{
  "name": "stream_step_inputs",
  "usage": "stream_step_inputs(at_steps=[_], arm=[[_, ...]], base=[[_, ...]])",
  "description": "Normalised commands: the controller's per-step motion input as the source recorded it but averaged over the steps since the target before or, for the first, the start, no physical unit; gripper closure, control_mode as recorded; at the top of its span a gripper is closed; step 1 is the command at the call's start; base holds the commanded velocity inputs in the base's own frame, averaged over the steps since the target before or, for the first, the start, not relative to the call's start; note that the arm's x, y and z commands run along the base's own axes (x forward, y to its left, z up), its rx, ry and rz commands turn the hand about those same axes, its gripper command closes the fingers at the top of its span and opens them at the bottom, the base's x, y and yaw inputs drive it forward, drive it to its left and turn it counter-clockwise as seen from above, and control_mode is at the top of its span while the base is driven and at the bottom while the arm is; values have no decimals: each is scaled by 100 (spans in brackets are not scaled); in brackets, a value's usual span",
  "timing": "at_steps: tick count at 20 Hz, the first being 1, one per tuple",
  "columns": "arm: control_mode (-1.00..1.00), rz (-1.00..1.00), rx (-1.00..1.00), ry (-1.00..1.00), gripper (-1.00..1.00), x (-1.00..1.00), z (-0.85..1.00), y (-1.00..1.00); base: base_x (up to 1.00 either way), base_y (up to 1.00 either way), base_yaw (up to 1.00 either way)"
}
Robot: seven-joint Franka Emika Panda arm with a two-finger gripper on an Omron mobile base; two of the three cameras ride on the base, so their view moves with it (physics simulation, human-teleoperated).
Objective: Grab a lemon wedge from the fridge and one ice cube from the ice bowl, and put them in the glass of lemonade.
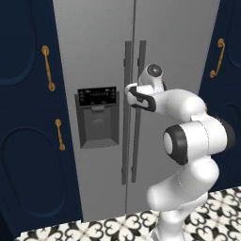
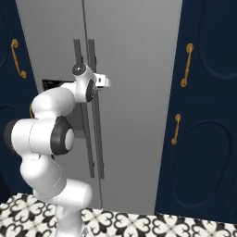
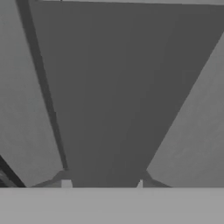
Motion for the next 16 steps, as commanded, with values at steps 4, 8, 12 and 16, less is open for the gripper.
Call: stream_step_inputs(at_steps=[4,8,12,16], arm=[[-100,-12,1,0,100,-3,0,-66],[-100,-14,8,0,100,-36,2,-89],[-100,-16,11,0,100,-54,11,-97],[-100,-16,13,0,100,-69,17,-100]], base=[[0,0,0],[0,0,0],[0,0,0],[0,0,0]])
